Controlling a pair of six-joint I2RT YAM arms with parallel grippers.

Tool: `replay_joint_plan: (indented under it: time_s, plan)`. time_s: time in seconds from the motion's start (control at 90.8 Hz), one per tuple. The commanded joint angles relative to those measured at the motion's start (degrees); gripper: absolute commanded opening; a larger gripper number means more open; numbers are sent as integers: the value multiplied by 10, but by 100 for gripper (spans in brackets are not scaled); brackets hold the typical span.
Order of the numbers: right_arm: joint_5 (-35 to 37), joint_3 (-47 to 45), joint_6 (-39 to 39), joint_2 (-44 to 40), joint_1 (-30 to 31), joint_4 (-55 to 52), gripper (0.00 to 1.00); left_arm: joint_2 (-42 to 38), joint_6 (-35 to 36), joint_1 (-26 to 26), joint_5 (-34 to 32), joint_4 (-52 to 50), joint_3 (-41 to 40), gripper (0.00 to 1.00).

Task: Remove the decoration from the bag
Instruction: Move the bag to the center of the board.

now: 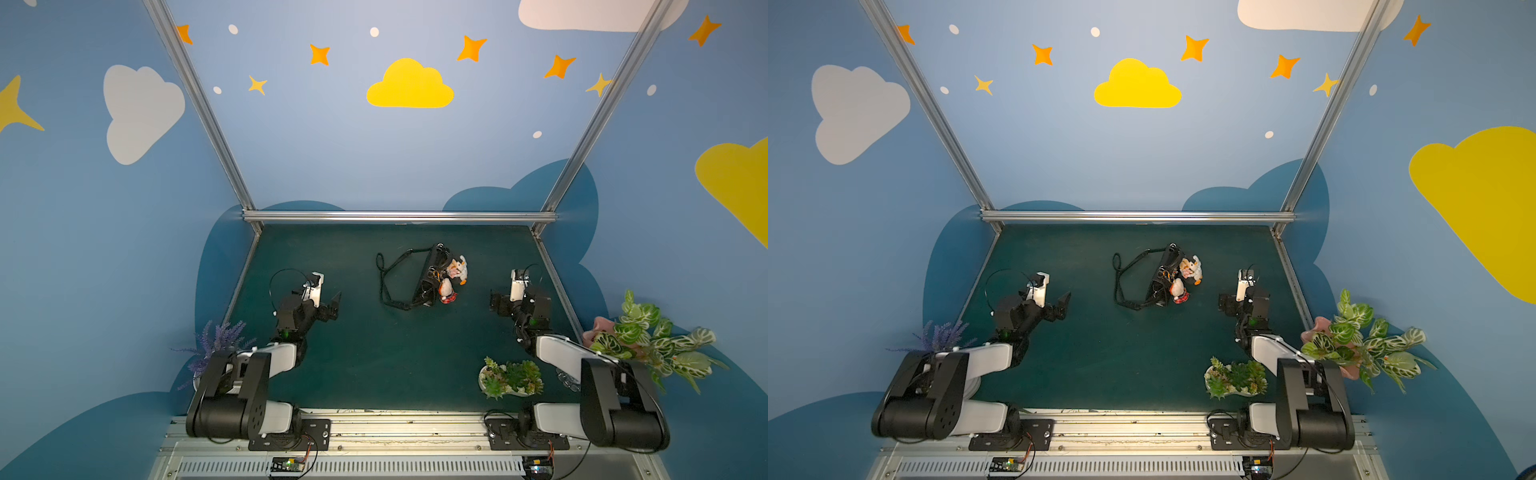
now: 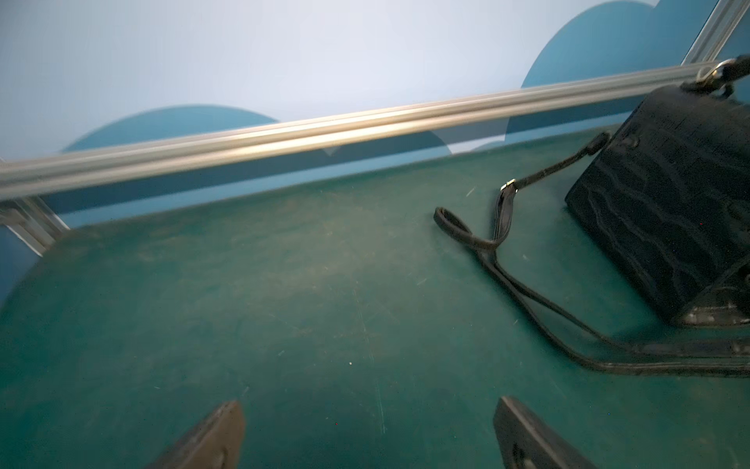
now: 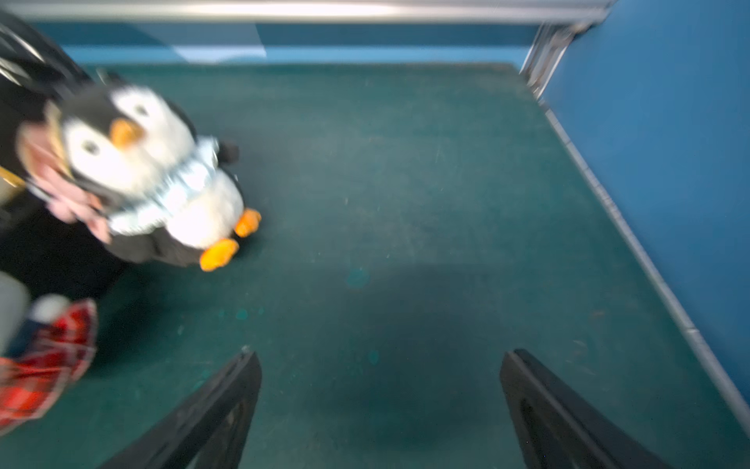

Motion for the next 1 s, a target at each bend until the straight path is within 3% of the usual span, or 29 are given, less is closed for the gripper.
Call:
replay_joint_plan:
  time_s: [0.0, 0.066, 0.154, 0.231, 0.33, 0.496, 0.694, 0.991]
  plan:
    - [27, -1, 53, -108, 3, -76, 98, -89, -33, -12, -29, -93, 15, 100]
    - [11, 2, 96, -179, 1, -128, 98, -138, -54, -32, -16, -191, 48, 100]
    - [-40, 3, 186, -248, 0, -171, 98, -176, -68, -96, -38, -259, 72, 100]
    - [-134, -1, 176, -280, 11, -186, 98, -175, -90, -160, -43, -296, 99, 100]
    - [-168, 11, 172, -289, 51, -244, 98, -129, -102, -243, -38, -335, 159, 99]
    - [-141, 0, 137, -287, 146, -294, 98, 6, -85, -353, -9, -373, 286, 99]
    - [-111, -10, 106, -283, 233, -324, 98, 139, -77, -383, 48, -370, 395, 100]
    - [-87, -31, 102, -314, 258, -314, 98, 336, -68, -380, -32, -388, 578, 100]
